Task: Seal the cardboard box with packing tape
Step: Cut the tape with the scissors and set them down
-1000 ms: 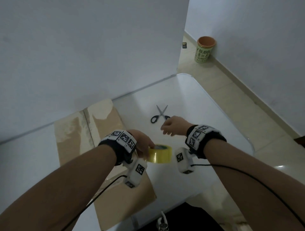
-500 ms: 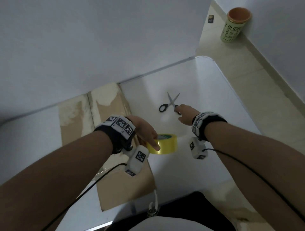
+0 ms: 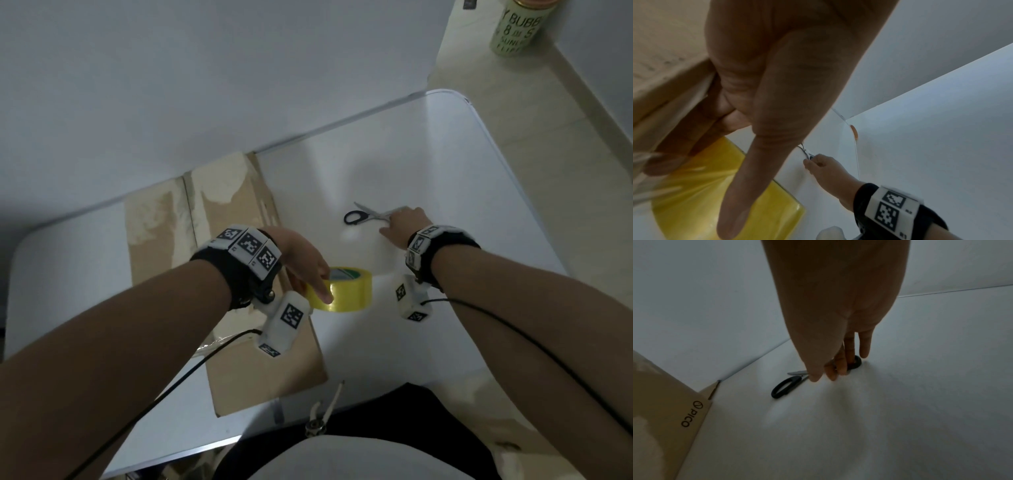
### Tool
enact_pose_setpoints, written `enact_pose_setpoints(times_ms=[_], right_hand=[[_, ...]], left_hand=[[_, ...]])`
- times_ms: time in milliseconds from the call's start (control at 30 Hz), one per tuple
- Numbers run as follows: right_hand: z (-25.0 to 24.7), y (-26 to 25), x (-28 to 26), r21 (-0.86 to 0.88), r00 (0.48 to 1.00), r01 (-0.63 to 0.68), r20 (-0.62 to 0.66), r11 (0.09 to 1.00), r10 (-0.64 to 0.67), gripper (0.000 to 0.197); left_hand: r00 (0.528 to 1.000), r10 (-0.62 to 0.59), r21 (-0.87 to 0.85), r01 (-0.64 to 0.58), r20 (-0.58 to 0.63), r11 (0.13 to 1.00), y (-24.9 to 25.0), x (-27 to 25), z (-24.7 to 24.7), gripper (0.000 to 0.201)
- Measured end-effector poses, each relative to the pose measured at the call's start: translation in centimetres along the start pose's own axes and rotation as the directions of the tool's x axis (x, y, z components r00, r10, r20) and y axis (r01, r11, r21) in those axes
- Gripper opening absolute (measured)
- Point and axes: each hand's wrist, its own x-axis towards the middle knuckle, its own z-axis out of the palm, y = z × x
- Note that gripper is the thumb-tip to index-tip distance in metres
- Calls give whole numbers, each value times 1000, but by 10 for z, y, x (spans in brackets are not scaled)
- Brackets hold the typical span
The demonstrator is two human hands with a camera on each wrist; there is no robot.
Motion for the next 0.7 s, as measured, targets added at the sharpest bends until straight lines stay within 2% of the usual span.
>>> enact_pose_setpoints(times_ms=[133, 233, 333, 400, 467, 567, 700], right_hand=[[15, 4, -3, 78, 986, -147, -74, 986, 153, 64], [19, 3, -2, 179, 972, -155, -149, 972, 183, 50], [17, 2, 1, 252, 972, -116, -170, 961, 162, 53], [12, 1, 2, 228, 978, -72, -174, 971, 114, 56], [9, -1, 3, 190, 985, -47, -152, 981, 76, 47], [6, -6, 7, 139, 989, -79, -111, 987, 95, 45], [6, -8, 8, 51, 981, -131, -141, 990, 137, 53]], left_hand=[[1000, -6, -16, 6, -3, 1000, 0, -1, 1, 50], [1000, -12, -38, 12, 0, 999, 0, -2, 1, 51], [1000, -13, -44, 13, -2, 999, 0, -1, 2, 51], [1000, -13, -39, 13, -6, 999, 1, -1, 2, 53], [1000, -16, -44, 16, -8, 999, 1, -1, 2, 54], [1000, -14, -50, 14, 0, 999, 0, -2, 2, 54], [1000, -14, -43, 14, -18, 999, 1, -3, 1, 56]])
